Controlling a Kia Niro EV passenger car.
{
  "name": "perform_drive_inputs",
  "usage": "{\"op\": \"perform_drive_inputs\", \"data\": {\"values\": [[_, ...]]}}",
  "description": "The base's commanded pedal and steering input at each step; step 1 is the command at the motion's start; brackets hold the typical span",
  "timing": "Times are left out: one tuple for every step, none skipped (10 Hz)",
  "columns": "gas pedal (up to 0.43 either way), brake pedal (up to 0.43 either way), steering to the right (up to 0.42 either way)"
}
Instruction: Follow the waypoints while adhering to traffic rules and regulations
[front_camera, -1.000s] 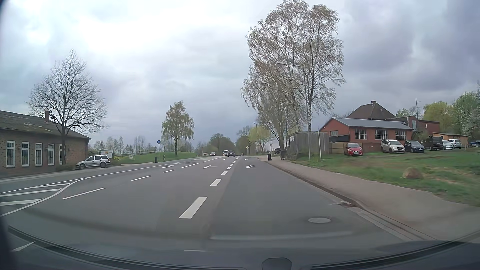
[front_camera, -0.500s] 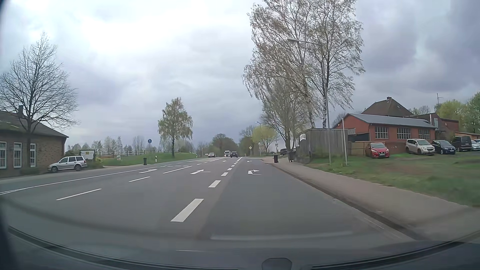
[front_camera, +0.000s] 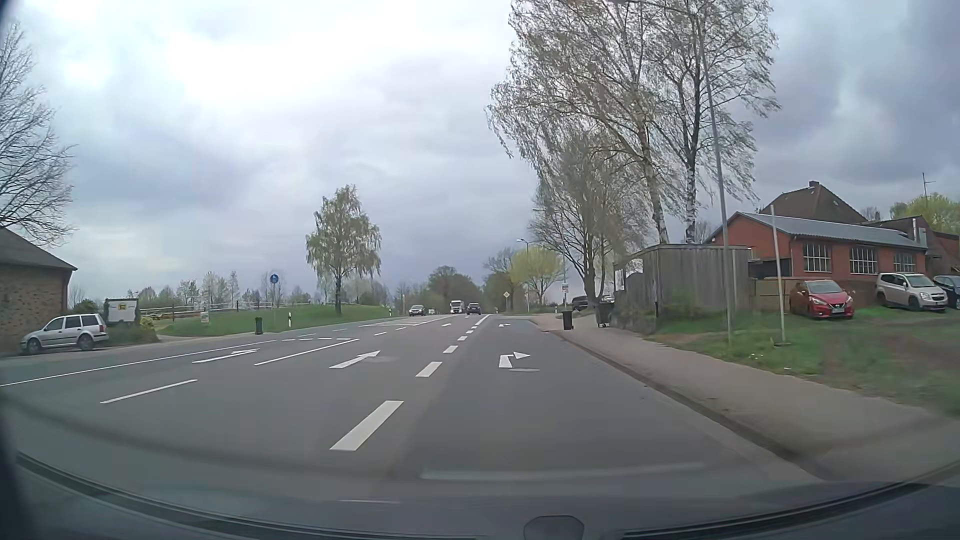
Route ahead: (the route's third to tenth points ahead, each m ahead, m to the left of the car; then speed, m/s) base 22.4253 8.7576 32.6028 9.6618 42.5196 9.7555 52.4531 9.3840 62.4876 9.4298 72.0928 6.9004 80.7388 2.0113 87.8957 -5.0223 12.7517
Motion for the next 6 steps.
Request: {"op": "perform_drive_inputs", "data": {"values": [[0.169, 0.0, -0.004], [0.169, 0.0, -0.004], [0.169, 0.0, -0.004], [0.169, 0.0, -0.004], [0.169, 0.006, -0.004], [0.177, 0.006, -0.004]]}}
